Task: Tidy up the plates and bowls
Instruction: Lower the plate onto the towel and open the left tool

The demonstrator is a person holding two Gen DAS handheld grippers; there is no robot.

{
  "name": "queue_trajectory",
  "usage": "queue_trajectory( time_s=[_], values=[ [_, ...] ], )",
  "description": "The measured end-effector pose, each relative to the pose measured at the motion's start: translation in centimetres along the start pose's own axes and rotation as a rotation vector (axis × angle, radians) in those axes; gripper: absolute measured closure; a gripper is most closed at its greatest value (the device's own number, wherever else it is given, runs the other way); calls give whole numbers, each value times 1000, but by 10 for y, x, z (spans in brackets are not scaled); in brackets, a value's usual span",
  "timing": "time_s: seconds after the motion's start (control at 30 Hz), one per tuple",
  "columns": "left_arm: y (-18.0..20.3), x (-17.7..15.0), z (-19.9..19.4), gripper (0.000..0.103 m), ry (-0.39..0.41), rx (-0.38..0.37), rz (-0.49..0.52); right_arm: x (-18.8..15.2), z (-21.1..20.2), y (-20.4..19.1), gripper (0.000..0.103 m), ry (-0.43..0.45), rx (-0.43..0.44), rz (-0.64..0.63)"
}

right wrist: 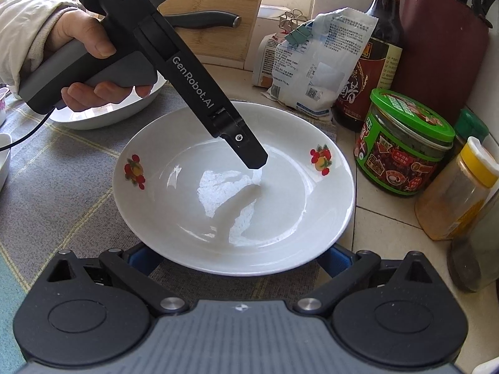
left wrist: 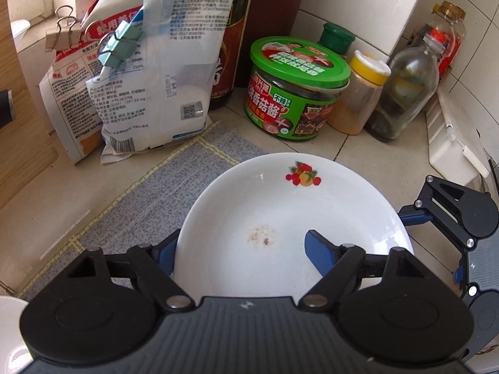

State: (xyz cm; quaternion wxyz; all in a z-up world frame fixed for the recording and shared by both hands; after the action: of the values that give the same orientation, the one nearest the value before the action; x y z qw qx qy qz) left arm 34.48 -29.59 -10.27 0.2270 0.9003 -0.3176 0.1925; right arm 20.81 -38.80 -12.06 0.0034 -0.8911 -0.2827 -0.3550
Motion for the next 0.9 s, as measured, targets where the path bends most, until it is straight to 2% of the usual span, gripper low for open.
queue_trajectory(
  time_s=[0.13, 0.47, 0.67, 0.9],
  values=[
    [3, -3, -9, 13, 13, 31, 17, -1, -4, -1, 0, -4, -7, 19],
    [10, -22, -68, 11, 75, 94, -10, 0, -36, -11, 0, -7, -44, 100],
    [29, -47, -110, 10, 129, 117, -35, 5, -64, -27, 0, 21, -89, 162],
    [58, -95, -156, 7, 219, 149, -67, 6, -102, -53, 0, 81, -114, 206]
  ],
)
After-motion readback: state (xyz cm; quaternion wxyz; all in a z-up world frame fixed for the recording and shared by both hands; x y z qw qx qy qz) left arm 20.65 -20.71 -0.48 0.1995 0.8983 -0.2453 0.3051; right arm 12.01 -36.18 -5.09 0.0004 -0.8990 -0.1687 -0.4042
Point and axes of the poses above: each gripper's, at about its wrist camera, not at the fingertips, and z roughly the way its jaws point, y to its right, x to its top, the point moved 2 cm from there along z, roughly the way its jaws point, and after that the axes turned 13 degrees about -z, right-handed, at the moved point
